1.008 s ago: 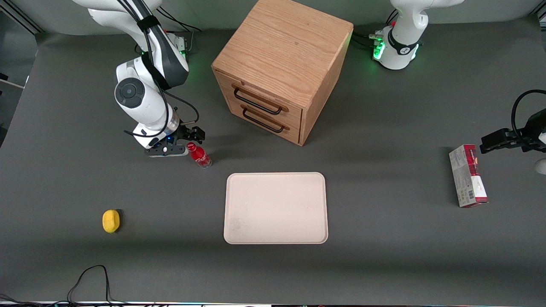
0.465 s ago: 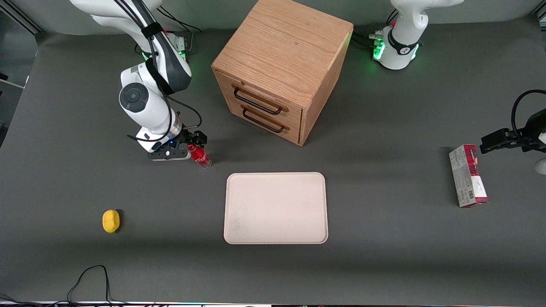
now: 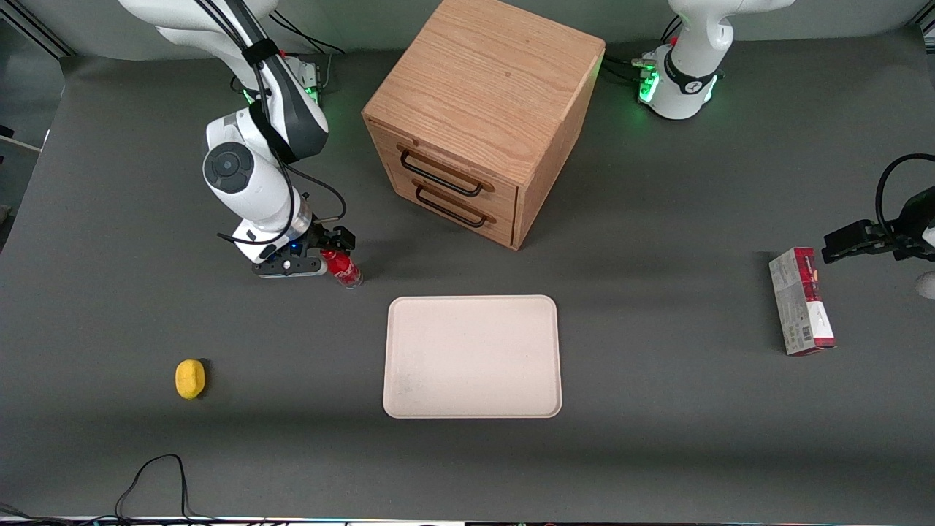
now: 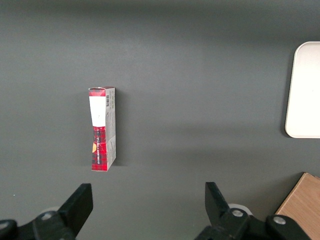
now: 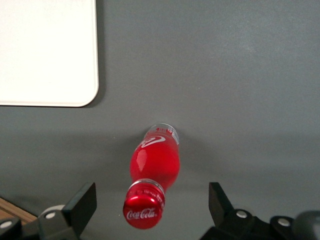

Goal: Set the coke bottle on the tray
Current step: 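Close the right gripper on the bottle and lift it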

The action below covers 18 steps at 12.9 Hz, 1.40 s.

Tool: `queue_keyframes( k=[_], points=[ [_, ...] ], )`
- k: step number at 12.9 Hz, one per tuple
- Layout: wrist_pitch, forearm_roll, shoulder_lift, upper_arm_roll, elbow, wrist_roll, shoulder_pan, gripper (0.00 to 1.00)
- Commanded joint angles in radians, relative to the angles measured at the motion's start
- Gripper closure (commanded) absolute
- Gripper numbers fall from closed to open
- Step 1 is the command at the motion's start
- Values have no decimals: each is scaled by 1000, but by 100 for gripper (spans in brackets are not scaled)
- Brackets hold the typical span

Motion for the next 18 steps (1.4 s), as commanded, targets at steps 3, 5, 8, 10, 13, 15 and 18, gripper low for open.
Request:
queue_keyframes(
  k=[3, 5, 8, 10, 13, 15, 18],
  points=[
    [5, 11, 14, 1, 21, 7, 7, 66],
    [5, 11, 12, 4, 22, 47, 10, 100],
    [5, 11, 12, 4, 22, 47, 12, 100],
    [2, 11, 12, 4, 22, 47, 12, 100],
    [-72, 9, -6, -1, 73, 44, 10, 100],
    [-346, 9, -9, -5, 256, 47, 1, 100],
    [-666, 14, 26, -40, 575, 38, -17, 100]
  ],
)
